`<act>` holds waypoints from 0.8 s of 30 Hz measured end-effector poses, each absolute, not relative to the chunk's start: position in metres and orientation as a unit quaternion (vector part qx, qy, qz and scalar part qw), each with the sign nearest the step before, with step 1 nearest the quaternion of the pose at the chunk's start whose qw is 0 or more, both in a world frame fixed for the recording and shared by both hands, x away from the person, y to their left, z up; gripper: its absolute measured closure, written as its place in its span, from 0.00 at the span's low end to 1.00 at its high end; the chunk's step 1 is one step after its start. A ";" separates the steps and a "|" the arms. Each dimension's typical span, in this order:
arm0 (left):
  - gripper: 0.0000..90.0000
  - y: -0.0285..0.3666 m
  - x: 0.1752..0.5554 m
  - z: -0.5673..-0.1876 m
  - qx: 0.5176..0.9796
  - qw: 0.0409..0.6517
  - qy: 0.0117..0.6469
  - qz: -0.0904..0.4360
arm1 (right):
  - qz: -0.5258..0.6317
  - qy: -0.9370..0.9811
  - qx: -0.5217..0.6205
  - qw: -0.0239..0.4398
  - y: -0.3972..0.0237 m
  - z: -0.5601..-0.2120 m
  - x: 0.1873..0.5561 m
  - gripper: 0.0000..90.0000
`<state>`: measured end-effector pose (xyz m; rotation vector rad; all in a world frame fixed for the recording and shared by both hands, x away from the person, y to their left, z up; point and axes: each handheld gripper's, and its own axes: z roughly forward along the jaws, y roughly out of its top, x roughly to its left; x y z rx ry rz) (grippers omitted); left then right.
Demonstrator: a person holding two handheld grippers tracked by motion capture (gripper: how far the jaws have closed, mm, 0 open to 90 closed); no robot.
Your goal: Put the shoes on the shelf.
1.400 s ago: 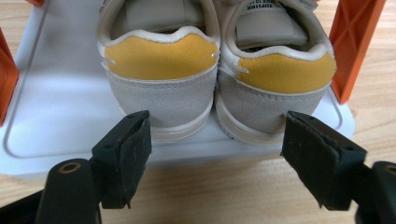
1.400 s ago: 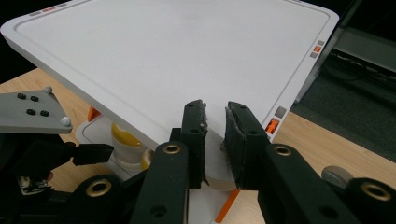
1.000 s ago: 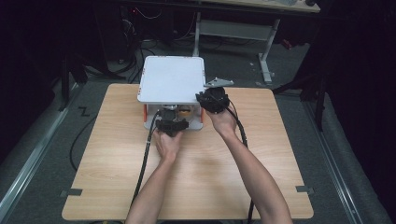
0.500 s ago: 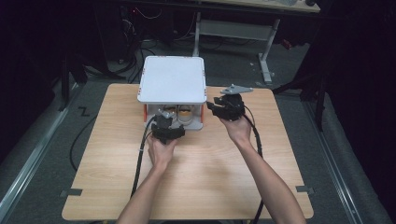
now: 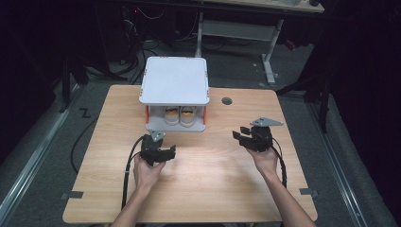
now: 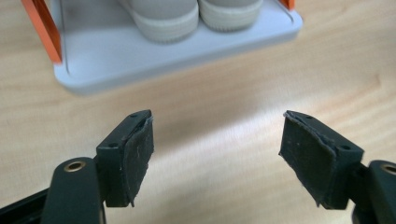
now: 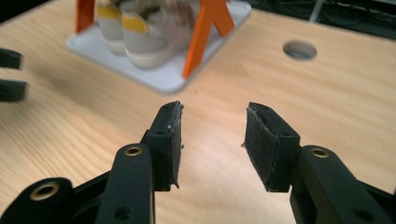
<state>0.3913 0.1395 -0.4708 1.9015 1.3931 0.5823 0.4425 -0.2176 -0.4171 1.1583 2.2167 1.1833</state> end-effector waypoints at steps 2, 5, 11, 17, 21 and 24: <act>0.29 0.142 0.384 -0.474 0.735 0.352 0.536 0.219 | 0.419 0.784 0.418 0.185 -0.223 -0.427 0.436 0.62; 0.29 0.144 0.374 -0.479 0.738 0.349 0.534 0.220 | 0.423 0.776 0.433 0.177 -0.232 -0.443 0.426 0.61; 0.29 0.150 0.365 -0.485 0.735 0.352 0.539 0.216 | 0.413 0.772 0.449 0.178 -0.243 -0.464 0.411 0.59; 0.32 0.155 0.356 -0.490 0.740 0.343 0.536 0.217 | 0.396 0.767 0.466 0.193 -0.256 -0.478 0.399 0.58; 0.32 0.158 0.354 -0.494 0.737 0.338 0.542 0.221 | 0.374 0.770 0.474 0.208 -0.265 -0.487 0.394 0.56; 0.32 0.159 0.354 -0.497 0.735 0.333 0.548 0.222 | 0.367 0.768 0.482 0.209 -0.269 -0.492 0.394 0.55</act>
